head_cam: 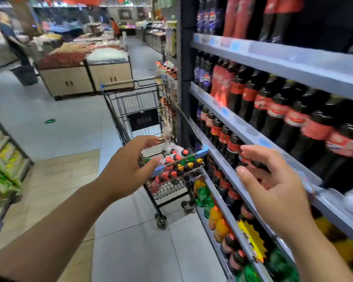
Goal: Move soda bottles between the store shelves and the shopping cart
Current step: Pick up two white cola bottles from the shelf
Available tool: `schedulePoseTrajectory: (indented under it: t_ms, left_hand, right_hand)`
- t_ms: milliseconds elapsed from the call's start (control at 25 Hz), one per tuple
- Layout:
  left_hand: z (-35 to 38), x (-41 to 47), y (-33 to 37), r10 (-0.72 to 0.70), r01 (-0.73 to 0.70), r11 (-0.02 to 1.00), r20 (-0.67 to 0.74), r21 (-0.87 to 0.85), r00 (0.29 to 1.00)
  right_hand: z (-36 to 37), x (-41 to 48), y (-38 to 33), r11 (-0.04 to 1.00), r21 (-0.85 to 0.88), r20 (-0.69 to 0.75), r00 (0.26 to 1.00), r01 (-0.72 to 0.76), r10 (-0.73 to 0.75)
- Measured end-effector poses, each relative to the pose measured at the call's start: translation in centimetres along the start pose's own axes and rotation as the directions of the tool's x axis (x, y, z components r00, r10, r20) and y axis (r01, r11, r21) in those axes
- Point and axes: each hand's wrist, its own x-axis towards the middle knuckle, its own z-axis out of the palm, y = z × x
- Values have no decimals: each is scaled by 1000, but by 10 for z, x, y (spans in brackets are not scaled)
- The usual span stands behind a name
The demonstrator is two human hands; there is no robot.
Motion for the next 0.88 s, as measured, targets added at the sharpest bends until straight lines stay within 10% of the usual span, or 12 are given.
schedulePoseTrajectory:
  t_ms: [480, 880]
  left_hand:
    - [35, 149, -247, -169, 172, 985, 66, -33, 983]
    - [112, 294, -441, -215, 229, 973, 449, 25, 867]
  right_hand:
    - [207, 176, 119, 998, 56, 65, 998, -3, -1]
    - [363, 244, 211, 979, -31, -51, 979, -201, 199]
